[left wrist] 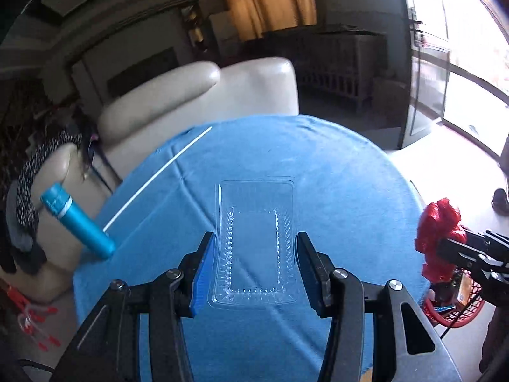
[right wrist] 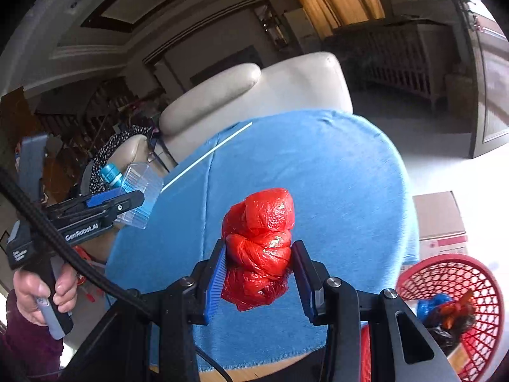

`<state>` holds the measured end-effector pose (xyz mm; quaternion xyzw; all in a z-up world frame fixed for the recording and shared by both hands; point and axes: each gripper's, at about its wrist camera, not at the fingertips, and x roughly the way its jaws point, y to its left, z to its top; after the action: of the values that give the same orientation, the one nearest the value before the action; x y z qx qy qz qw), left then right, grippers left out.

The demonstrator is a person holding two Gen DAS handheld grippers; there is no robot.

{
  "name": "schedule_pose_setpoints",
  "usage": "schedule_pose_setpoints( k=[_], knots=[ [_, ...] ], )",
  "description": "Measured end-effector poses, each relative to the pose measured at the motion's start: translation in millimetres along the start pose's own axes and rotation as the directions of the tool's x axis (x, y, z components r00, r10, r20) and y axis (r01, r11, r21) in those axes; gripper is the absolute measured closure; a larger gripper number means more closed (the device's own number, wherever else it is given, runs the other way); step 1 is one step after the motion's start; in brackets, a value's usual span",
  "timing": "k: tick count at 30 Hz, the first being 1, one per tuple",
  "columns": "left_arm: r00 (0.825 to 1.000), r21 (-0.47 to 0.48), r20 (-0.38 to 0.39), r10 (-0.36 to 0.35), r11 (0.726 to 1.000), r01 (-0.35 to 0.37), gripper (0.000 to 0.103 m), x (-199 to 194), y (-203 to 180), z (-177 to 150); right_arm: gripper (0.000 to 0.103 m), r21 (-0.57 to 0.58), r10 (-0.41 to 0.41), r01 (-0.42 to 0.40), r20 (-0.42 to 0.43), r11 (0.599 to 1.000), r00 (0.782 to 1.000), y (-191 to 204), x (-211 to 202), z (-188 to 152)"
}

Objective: Collect trash
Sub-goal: 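Carry the clear tray and red mesh bag over the red wastebasket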

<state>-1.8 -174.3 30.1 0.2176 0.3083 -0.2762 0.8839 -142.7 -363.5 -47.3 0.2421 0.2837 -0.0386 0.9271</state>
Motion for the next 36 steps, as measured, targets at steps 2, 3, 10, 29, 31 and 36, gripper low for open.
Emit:
schedule_pose_setpoints(
  k=[2, 3, 10, 29, 31, 36],
  knots=[
    [1.0, 0.019, 0.02, -0.01, 1.0, 0.009, 0.051, -9, -11, 2, 0.06, 0.0, -0.005, 0.005, 0.017, 1.0, 1.0, -3, -10, 0],
    [0.999, 0.03, 0.031, -0.011, 1.0, 0.01, 0.051, -14, -17, 2, 0.06, 0.0, -0.007, 0.007, 0.027, 1.0, 1.0, -6, -17, -1],
    [0.996, 0.088, 0.075, -0.042, 0.996, 0.036, 0.051, -33, -58, 5, 0.06, -0.005, -0.038, 0.039, 0.078, 0.999, 0.996, -19, -56, -8],
    [0.988, 0.226, 0.095, -0.125, 0.969, 0.101, 0.051, -38, -164, 16, 0.06, 0.082, -0.149, 0.137, 0.171, 0.987, 0.974, -84, -140, -23],
    [0.987, 0.241, 0.094, -0.13, 0.965, 0.104, 0.051, -37, -173, 16, 0.06, 0.096, -0.158, 0.143, 0.172, 0.985, 0.972, -90, -144, -25],
    [0.986, 0.269, 0.094, -0.14, 0.957, 0.11, 0.051, -39, -192, 14, 0.06, 0.122, -0.176, 0.156, 0.176, 0.98, 0.968, -100, -153, -29]
  ],
)
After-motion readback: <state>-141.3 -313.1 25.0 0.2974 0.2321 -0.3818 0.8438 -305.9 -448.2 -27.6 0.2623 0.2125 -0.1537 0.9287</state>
